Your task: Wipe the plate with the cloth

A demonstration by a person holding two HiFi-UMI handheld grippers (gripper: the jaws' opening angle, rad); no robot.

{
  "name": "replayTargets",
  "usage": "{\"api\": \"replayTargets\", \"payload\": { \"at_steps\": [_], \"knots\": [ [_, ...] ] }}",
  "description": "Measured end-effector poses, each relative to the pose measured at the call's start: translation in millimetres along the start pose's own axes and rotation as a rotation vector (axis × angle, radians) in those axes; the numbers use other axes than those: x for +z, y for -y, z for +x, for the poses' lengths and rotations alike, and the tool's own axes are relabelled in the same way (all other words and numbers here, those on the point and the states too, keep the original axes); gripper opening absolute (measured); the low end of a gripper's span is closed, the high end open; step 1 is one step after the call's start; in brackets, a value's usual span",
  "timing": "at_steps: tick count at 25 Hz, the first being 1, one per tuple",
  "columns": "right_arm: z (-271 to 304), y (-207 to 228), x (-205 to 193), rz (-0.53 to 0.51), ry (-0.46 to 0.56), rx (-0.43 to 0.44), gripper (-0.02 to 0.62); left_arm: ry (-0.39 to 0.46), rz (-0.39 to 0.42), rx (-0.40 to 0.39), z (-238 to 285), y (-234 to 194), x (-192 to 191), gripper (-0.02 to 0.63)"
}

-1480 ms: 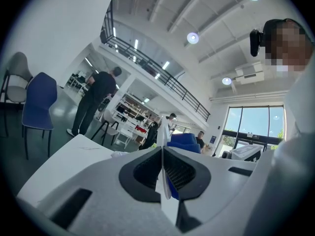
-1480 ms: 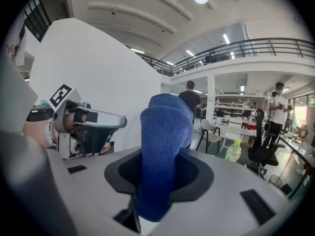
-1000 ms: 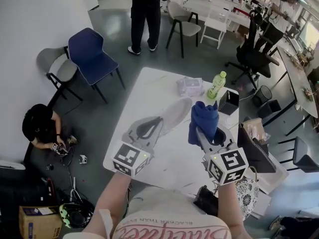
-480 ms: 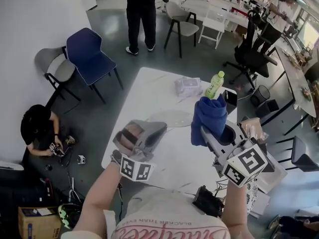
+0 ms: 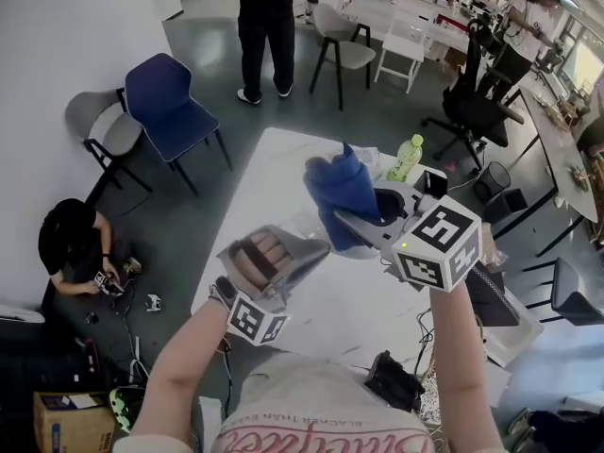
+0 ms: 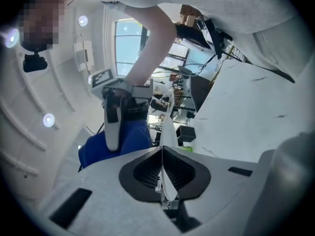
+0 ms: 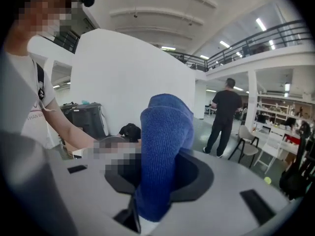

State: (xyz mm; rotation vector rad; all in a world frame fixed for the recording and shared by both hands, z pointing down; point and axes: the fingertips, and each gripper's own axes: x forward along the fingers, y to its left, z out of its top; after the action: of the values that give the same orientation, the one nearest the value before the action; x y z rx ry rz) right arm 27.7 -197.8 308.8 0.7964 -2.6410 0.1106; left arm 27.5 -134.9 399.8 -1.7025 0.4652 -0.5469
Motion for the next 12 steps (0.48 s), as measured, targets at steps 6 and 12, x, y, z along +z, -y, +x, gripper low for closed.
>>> {"api": "replayTargets", "payload": {
  "at_steps": [6, 12],
  "knots": [
    [44.8, 13.2, -14.2, 0.082, -0.042, 0.037, 0.124, 0.028, 0.058, -0.031, 1.7, 9.1, 11.1, 0.009],
    [67.8, 11.5, -37.5, 0.092, -0.126, 0.062, 0.124, 0.026, 0.055, -0.041, -1.4, 10.0, 6.6, 0.009]
  ]
}}
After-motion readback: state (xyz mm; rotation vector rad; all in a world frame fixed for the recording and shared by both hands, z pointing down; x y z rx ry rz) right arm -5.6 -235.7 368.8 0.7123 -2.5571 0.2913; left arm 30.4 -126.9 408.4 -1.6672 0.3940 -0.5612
